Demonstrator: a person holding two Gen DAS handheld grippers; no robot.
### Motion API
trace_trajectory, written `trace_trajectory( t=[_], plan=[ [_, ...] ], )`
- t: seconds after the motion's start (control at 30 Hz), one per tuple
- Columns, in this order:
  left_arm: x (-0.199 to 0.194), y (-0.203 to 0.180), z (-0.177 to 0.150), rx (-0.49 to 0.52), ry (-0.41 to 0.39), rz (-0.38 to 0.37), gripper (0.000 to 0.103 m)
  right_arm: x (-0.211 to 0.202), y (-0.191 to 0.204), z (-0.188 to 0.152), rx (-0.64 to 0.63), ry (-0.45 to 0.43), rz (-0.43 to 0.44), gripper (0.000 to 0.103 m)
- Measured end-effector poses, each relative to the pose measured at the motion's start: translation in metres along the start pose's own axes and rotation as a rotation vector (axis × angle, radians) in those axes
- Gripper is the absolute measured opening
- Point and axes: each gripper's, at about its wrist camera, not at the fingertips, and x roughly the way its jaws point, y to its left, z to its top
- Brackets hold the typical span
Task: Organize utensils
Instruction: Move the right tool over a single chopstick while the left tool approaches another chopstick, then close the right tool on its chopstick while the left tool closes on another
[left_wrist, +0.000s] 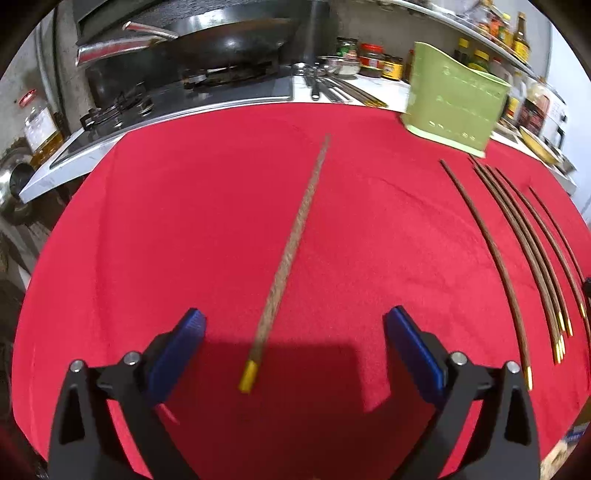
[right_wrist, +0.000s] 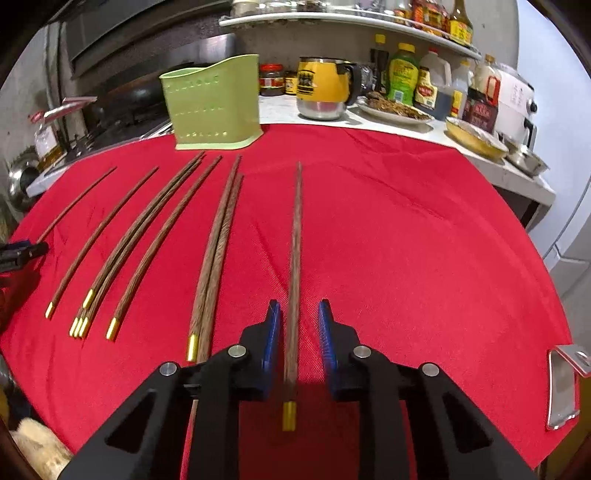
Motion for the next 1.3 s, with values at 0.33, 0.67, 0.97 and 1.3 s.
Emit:
trace_trajectory(
  t=[0.33, 0.67, 0.97, 1.3],
  plan=[
    [-0.011, -0.006, -0.008, 0.058, -0.044, -0.016, 0.034, -0.004, -0.001, -0.009, 0.007, -0.032, 0.028, 0.022],
    [-0.022, -0.047, -0.02, 0.154, -0.053, -0.055, 0.009, -0.01, 0.0, -0.017, -0.01, -0.048, 0.037, 0.023],
    [-0.031, -0.07, -0.033, 0.193, -0.049, -0.09, 0.009, -0.02, 0.01, -0.031, -0.06, -0.079, 0.007, 0.014],
    [-0.041, -0.071, -0.049, 0.163, -0.051, -0.095, 0.038, -0.031, 0.005, -0.047, -0.009, -0.114, 0.038, 0.028]
  ],
)
